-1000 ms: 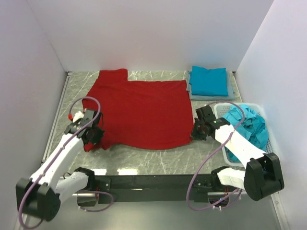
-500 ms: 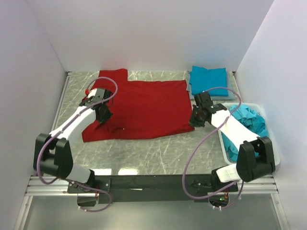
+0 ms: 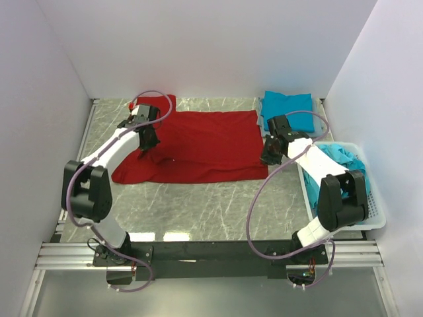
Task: Fold and stack the t-shirts
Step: Fold the tshirt
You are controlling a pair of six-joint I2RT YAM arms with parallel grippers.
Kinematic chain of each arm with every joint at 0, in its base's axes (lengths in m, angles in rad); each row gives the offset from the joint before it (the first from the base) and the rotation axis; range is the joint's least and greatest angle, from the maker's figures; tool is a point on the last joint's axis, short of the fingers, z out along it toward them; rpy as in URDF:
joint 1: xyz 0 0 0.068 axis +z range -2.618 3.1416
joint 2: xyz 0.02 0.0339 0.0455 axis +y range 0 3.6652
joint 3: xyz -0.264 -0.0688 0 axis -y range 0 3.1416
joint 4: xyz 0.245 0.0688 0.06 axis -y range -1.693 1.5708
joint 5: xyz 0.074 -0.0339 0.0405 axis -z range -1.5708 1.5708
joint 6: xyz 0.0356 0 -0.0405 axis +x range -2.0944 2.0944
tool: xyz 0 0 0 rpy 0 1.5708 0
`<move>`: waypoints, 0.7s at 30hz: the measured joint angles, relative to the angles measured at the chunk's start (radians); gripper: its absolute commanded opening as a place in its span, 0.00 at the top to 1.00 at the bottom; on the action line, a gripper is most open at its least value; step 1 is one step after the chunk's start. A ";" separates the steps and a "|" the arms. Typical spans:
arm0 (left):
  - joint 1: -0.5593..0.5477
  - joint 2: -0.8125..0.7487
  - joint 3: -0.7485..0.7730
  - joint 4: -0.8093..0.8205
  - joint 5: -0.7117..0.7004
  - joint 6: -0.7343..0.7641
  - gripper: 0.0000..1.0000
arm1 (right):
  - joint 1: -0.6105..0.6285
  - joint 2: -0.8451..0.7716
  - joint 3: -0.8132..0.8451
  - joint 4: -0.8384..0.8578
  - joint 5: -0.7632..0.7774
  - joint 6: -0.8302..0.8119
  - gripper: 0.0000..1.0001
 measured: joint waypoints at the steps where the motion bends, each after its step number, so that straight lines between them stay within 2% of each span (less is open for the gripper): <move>1: 0.000 0.019 0.011 0.002 0.001 0.010 1.00 | -0.003 0.005 0.005 0.000 0.000 0.000 1.00; 13: 0.017 0.168 0.092 0.019 -0.002 0.028 1.00 | -0.035 0.135 0.108 -0.001 -0.004 -0.013 1.00; 21: 0.068 0.175 0.098 0.066 -0.038 -0.064 1.00 | -0.037 0.196 0.167 -0.004 -0.012 -0.023 0.99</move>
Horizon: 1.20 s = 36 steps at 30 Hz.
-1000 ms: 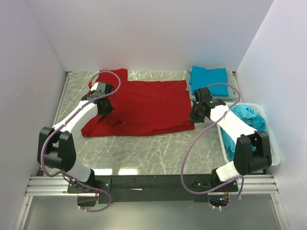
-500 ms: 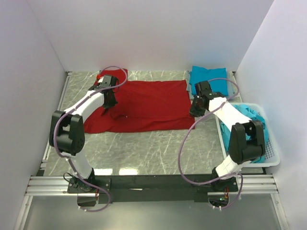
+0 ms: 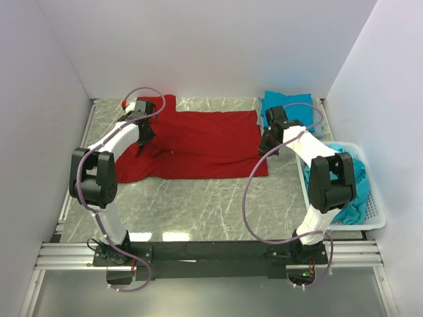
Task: Fold and stack the t-shirts
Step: Fold the tshirt
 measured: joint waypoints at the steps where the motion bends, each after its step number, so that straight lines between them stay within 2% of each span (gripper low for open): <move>1: 0.008 0.000 0.000 0.005 0.000 -0.006 1.00 | 0.000 0.004 0.010 -0.001 0.000 0.000 0.99; 10: 0.032 0.012 0.005 0.042 0.031 -0.002 1.00 | -0.007 0.048 0.068 -0.003 0.000 -0.003 0.95; 12: 0.032 0.035 0.025 0.048 0.040 0.004 1.00 | -0.010 0.076 0.093 -0.005 0.002 -0.004 0.91; 13: 0.032 0.054 0.042 0.050 0.044 0.011 0.99 | -0.011 0.093 0.107 -0.005 0.005 -0.006 0.84; 14: 0.032 0.069 0.056 0.051 0.048 0.018 0.95 | -0.012 0.112 0.121 -0.004 0.007 -0.006 0.78; 15: 0.032 0.090 0.074 0.053 0.049 0.023 0.86 | -0.013 0.130 0.138 -0.011 0.011 -0.008 0.62; 16: 0.032 0.106 0.090 0.050 0.049 0.028 0.69 | -0.015 0.148 0.154 -0.013 0.015 -0.006 0.55; 17: 0.034 0.131 0.119 0.041 0.049 0.032 0.64 | -0.016 0.164 0.173 -0.019 0.021 -0.010 0.46; 18: 0.035 0.151 0.143 0.035 0.049 0.035 0.62 | -0.017 0.174 0.187 -0.019 0.026 -0.013 0.32; 21: 0.048 0.218 0.253 -0.010 0.048 0.038 0.56 | -0.021 0.186 0.223 -0.024 0.051 -0.018 0.15; 24: 0.062 0.226 0.313 -0.031 0.055 0.046 0.53 | -0.022 0.159 0.223 -0.008 0.063 -0.027 0.13; 25: 0.066 0.215 0.315 -0.029 0.065 0.048 0.34 | -0.022 0.145 0.212 0.004 0.061 -0.030 0.13; 26: 0.069 0.201 0.314 -0.031 0.074 0.058 0.25 | -0.022 0.122 0.193 0.015 0.056 -0.034 0.13; 27: 0.070 0.180 0.299 -0.017 0.091 0.056 0.22 | -0.019 0.095 0.171 0.021 0.051 -0.041 0.12; 36: 0.068 -0.096 0.022 0.043 0.204 0.055 0.20 | 0.060 -0.096 -0.049 0.112 0.016 -0.093 0.12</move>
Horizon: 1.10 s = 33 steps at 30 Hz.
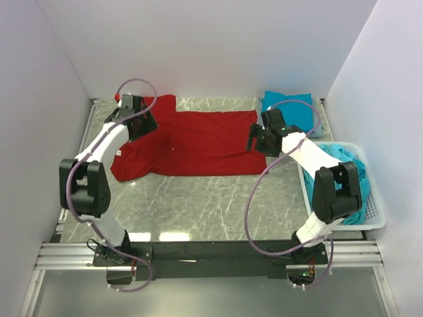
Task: Fold and stack the t-shirts
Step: Fold the tshirt
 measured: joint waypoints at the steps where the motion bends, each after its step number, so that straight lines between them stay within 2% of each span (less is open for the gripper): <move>1: 0.001 -0.021 -0.040 0.014 0.011 -0.001 0.20 | 0.010 -0.009 -0.024 0.009 -0.011 -0.003 0.12; 7: 0.029 -0.064 -0.277 0.081 0.075 -0.017 0.18 | 0.031 -0.010 -0.098 0.051 -0.056 -0.015 0.12; 12: 0.129 -0.078 -0.456 0.156 0.126 -0.055 0.18 | 0.033 0.031 -0.095 0.106 -0.067 -0.024 0.11; 20: 0.225 -0.128 -0.534 0.263 0.165 -0.085 0.17 | 0.033 0.130 -0.096 0.124 -0.058 -0.026 0.11; 33: 0.266 -0.141 -0.549 0.275 0.163 -0.117 0.15 | 0.027 0.113 -0.156 0.161 -0.045 -0.015 0.11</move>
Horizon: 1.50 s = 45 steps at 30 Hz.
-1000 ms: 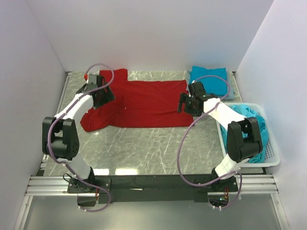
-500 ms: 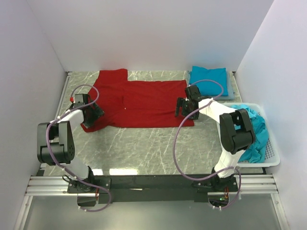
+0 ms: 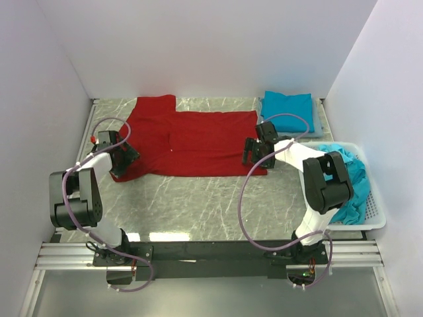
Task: Fold and stack the t-shirts
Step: Fold the tshirt
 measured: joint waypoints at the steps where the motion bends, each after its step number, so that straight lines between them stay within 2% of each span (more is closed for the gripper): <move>1: 0.002 -0.006 -0.004 -0.008 -0.003 -0.001 0.15 | -0.001 -0.011 -0.012 0.002 0.000 0.001 0.11; 3: 0.005 -0.024 -0.018 -0.019 -0.007 -0.011 0.15 | -0.003 -0.028 -0.033 0.002 0.000 0.004 0.11; 8: 0.013 -0.118 -0.096 -0.052 -0.011 -0.046 0.06 | -0.006 -0.101 -0.114 -0.005 0.005 0.010 0.10; 9: 0.014 -0.150 -0.123 -0.055 -0.011 -0.053 0.01 | -0.008 -0.117 -0.133 -0.006 0.007 0.012 0.10; 16: 0.014 -0.380 -0.261 -0.139 0.000 -0.108 0.01 | -0.012 -0.250 -0.270 -0.030 0.004 0.027 0.10; 23: 0.014 -0.618 -0.215 -0.325 -0.061 -0.132 0.01 | -0.012 -0.403 -0.314 -0.074 0.006 0.029 0.09; 26: 0.014 -0.662 -0.159 -0.333 -0.088 -0.130 0.01 | -0.011 -0.463 -0.306 -0.066 -0.003 0.021 0.09; 31: 0.014 -0.642 -0.143 -0.183 -0.022 -0.116 0.01 | 0.024 -0.438 -0.239 -0.029 -0.029 0.007 0.09; 38: 0.014 -0.461 -0.233 0.038 0.023 -0.116 0.01 | 0.076 -0.244 -0.101 0.036 -0.051 0.002 0.09; 45: 0.017 -0.319 -0.263 0.190 0.019 -0.100 0.01 | 0.076 -0.094 -0.076 0.024 -0.048 0.008 0.09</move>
